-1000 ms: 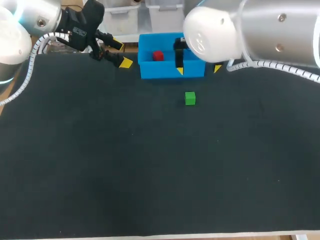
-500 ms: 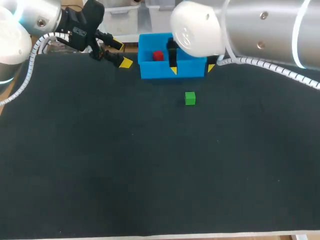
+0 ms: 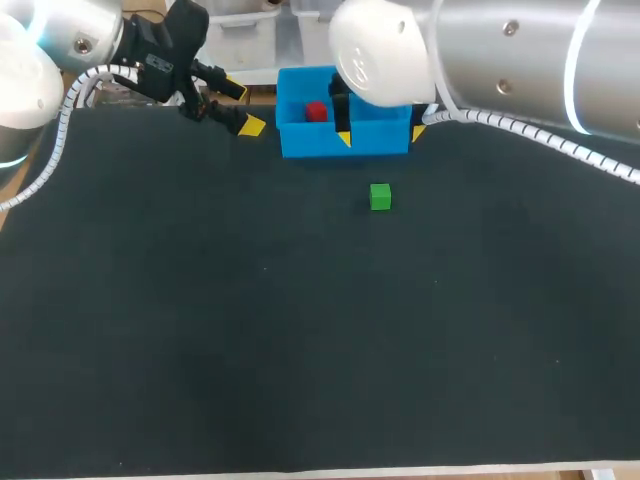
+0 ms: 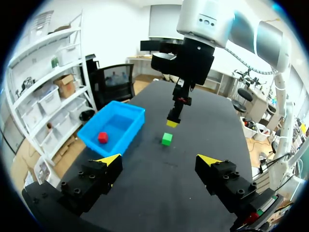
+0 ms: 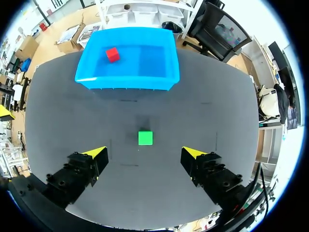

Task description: Use the left arm to pick the red cube and place it into the blue plastic box first, then use the right arm to grasp the green cube and put it into the same blue plastic box after the first action is fully finished.

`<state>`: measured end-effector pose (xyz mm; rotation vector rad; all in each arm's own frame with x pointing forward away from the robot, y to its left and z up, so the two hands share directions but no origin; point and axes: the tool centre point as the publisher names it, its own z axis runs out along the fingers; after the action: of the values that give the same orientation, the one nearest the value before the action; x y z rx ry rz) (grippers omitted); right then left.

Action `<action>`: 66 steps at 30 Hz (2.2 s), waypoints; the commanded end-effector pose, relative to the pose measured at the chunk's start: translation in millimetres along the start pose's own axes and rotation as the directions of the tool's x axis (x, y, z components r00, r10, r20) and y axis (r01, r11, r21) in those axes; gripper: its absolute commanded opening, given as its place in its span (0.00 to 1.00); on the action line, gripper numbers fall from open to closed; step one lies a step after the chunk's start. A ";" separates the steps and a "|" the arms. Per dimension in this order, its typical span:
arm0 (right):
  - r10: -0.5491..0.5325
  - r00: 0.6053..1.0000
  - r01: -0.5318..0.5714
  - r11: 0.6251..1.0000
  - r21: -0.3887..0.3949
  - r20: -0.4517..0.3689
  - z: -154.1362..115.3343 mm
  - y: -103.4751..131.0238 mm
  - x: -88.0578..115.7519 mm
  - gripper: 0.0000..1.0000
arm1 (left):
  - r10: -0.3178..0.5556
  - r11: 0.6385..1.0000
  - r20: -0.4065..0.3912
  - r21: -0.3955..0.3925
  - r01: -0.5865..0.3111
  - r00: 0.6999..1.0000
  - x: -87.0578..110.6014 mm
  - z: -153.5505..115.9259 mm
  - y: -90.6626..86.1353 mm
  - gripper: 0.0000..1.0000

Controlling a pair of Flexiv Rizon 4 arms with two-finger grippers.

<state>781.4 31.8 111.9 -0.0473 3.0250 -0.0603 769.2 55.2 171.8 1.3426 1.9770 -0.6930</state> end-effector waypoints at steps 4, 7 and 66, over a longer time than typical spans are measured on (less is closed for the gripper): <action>0.000 1.000 0.000 1.000 0.000 0.000 0.1 0.0 -0.2 1.00 | 0.004 1.000 0.005 0.001 -0.004 1.000 1.3 -0.1 0.4 1.00; 0.000 1.000 0.000 1.000 0.000 0.000 0.1 0.0 -0.2 1.00 | 0.004 1.000 0.005 0.001 -0.004 1.000 1.3 -0.1 0.4 1.00; 0.004 0.997 -0.002 1.000 0.020 -0.078 111.9 3.6 11.5 1.00 | 0.004 1.000 0.005 0.001 -0.004 1.000 1.3 -0.1 0.4 1.00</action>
<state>781.5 30.1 1.5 -0.0419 3.1010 -0.0921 769.2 55.2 171.8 1.3425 1.9771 -0.6930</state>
